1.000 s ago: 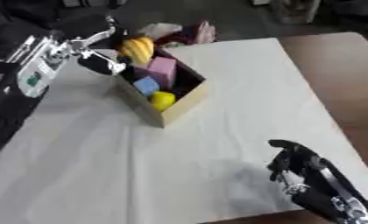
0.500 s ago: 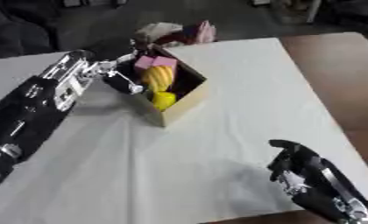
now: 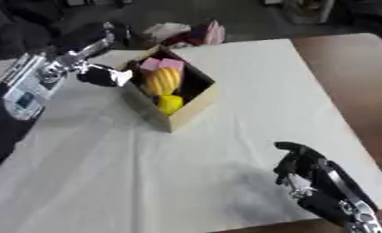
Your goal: Pick up objects on the table and place them in the box.
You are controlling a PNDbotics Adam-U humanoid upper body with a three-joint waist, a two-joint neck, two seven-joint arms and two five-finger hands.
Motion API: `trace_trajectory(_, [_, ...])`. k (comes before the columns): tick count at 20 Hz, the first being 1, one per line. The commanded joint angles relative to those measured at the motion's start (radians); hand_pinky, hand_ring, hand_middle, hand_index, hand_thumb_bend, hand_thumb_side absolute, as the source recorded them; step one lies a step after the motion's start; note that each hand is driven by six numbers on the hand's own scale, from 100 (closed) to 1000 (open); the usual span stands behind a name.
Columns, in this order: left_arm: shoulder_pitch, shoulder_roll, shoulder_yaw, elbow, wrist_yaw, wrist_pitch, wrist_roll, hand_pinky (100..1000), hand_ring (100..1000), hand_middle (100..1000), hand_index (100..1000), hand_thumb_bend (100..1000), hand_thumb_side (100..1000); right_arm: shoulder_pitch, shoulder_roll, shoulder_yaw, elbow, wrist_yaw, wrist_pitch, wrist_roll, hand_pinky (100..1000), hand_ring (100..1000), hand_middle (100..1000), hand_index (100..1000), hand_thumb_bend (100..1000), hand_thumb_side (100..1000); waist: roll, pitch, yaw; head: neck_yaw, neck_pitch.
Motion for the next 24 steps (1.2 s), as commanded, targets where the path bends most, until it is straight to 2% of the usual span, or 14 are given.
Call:
trace_trajectory(1, [0.106,0.062,0.087,-0.258,0.230,0.018,0.068,749,648,683,826,100,347,-0.003,-0.019,-0.011,-0.018,0.002,-0.003,-0.009,692,462,482,841,100,374,-0.003,-0.010,0.010,-0.005,-0.006])
trace_trajectory(4, [0.254,0.002,0.150,-0.345,0.358,-0.005,0.112,742,630,658,817,100,445,-0.003,-0.019,-0.016,-0.020,-0.001,-0.004,-0.014,692,462,482,840,100,374,-0.007,-0.010,0.024,-0.001,0.003])
trace_trajectory(7, [0.376,-0.113,0.183,-0.356,0.389,-0.027,0.125,741,628,655,817,100,502,0.002,-0.019,-0.022,-0.020,-0.003,-0.005,-0.022,692,461,481,840,100,376,-0.011,-0.011,0.042,0.009,0.015])
trace_trajectory(11, [0.487,-0.269,0.198,-0.357,0.378,0.030,0.130,737,622,649,820,100,598,0.010,-0.017,-0.026,-0.020,-0.005,-0.006,-0.027,691,462,481,840,100,378,-0.018,-0.015,0.056,0.023,0.029])
trace_trajectory(16, [0.538,-0.373,0.187,-0.317,0.336,0.094,0.138,732,612,640,820,100,675,0.015,-0.011,-0.032,-0.023,-0.009,-0.006,-0.037,691,461,480,839,100,381,-0.026,-0.012,0.062,0.048,0.058])
trace_trajectory(24, [0.553,-0.447,0.162,-0.235,0.320,0.115,0.142,727,602,637,822,100,741,0.020,-0.008,-0.038,-0.025,-0.010,-0.004,-0.045,691,461,479,838,100,386,-0.025,-0.013,0.059,0.069,0.076])
